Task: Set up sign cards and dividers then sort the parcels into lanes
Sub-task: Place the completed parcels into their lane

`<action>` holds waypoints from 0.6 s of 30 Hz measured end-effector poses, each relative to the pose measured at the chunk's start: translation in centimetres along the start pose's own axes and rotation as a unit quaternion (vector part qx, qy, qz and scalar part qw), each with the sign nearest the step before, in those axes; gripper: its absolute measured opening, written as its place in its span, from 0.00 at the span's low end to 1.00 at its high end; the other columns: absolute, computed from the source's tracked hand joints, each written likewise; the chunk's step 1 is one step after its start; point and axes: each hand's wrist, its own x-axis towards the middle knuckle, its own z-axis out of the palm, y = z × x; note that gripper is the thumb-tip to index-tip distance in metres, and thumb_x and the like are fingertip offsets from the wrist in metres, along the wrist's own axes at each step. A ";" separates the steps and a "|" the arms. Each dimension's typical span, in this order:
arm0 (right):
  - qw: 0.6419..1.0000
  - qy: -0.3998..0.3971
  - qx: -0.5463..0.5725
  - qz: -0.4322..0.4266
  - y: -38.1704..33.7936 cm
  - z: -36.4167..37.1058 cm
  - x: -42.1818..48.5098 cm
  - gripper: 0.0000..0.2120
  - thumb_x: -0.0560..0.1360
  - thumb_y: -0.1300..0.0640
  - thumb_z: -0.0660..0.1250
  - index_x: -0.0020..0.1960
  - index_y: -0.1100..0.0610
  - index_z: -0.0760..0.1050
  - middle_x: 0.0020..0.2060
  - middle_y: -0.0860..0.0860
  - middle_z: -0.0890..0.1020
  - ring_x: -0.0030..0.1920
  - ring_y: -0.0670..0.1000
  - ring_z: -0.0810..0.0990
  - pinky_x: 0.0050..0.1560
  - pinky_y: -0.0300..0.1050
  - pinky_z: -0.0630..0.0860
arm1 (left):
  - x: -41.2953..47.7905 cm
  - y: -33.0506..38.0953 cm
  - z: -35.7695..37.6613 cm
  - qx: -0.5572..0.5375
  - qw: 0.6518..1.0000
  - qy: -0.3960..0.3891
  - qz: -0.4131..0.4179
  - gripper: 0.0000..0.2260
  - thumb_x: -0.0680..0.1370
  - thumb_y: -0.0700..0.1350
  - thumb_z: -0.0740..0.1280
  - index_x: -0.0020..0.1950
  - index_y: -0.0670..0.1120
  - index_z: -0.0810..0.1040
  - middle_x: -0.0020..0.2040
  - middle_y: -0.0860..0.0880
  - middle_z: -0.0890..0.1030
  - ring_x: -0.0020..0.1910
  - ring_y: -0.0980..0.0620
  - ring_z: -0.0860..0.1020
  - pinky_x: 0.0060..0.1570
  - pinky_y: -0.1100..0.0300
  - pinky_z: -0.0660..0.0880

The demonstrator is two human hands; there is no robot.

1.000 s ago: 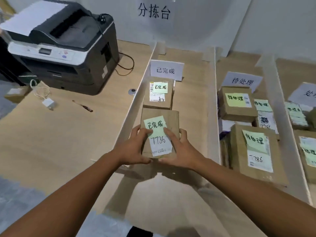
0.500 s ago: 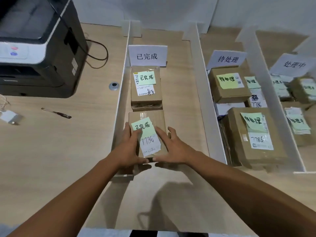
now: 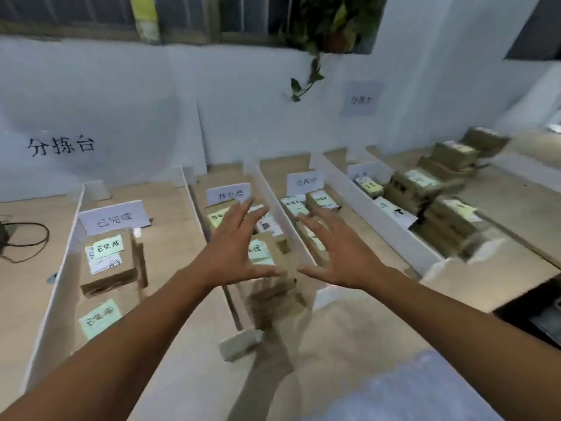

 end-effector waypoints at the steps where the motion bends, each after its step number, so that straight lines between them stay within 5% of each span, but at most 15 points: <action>1: 1.000 0.017 -0.009 0.007 2.1 -2.2 -2.6 0.48 0.70 0.25 0.65 0.82 0.38 0.48 0.82 0.49 0.52 0.81 0.52 0.52 0.77 0.55 0.61 | 1.6 3.3 1.4 -0.003 1.000 -0.002 0.012 0.57 0.61 0.81 0.67 0.83 0.58 0.52 0.84 0.53 0.45 0.83 0.46 0.45 0.79 0.38 0.54; 9: 0.987 0.092 -0.059 0.119 17.2 -15.6 -20.7 0.46 0.73 0.30 0.69 0.83 0.42 0.51 0.82 0.53 0.53 0.81 0.55 0.51 0.78 0.57 0.60 | 11.3 25.8 12.2 -0.051 0.991 -0.008 0.120 0.58 0.60 0.79 0.69 0.82 0.60 0.47 0.83 0.59 0.43 0.83 0.49 0.43 0.79 0.39 0.54; 18: 0.963 0.157 -0.071 0.208 32.9 -22.8 -28.9 0.46 0.72 0.30 0.68 0.81 0.36 0.47 0.81 0.50 0.52 0.81 0.54 0.54 0.76 0.58 0.64 | 24.6 39.3 22.0 -0.085 0.981 -0.030 0.174 0.58 0.59 0.80 0.69 0.81 0.62 0.46 0.82 0.60 0.42 0.83 0.50 0.44 0.78 0.37 0.57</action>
